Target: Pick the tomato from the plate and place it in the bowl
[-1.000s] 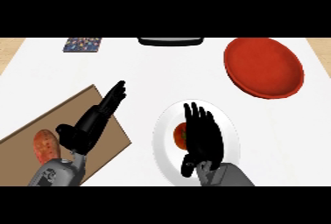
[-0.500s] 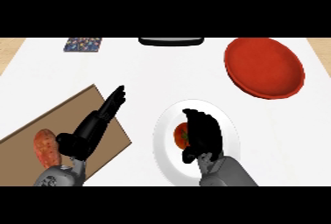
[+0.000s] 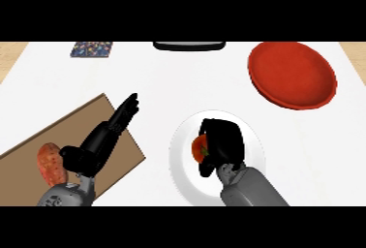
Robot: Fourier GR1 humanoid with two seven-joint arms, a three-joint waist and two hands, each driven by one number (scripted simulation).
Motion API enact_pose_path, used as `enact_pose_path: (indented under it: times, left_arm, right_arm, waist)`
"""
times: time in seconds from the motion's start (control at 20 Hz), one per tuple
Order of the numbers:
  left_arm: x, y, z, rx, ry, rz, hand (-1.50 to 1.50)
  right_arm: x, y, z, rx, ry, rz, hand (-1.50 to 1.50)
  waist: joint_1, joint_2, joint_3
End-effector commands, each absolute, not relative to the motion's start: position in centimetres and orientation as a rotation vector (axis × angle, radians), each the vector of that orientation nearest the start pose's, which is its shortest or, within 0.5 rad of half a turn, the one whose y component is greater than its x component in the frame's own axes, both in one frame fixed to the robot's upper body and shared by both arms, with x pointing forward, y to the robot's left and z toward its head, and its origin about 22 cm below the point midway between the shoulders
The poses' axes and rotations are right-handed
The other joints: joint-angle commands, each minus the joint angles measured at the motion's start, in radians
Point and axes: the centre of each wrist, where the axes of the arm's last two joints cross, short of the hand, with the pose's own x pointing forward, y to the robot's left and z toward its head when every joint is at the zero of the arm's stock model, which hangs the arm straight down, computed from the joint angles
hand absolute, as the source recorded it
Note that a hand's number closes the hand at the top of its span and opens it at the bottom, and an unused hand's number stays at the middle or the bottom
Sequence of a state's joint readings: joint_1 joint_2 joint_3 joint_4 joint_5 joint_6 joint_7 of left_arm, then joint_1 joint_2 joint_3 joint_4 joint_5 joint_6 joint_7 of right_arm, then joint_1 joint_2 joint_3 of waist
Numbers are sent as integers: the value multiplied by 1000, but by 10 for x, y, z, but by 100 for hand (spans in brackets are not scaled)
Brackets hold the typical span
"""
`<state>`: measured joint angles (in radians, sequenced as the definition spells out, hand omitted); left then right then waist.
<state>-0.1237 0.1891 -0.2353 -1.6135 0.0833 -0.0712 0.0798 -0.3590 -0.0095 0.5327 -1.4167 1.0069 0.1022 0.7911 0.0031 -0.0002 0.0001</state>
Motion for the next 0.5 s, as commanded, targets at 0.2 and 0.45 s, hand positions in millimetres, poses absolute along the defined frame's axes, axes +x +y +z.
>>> enact_pose_path:
  times: [0.2,0.45]
  left_arm:
    - [262,215,38,-171,-1609,-405,0]
    - [263,199,42,-187,-1627,-417,0]
  right_arm:
    - [339,-105,64,-1014,-901,749,150]
    - [378,-169,76,-1129,-535,357,150]
  waist:
    - [24,13,-1]
    - [38,47,-3]
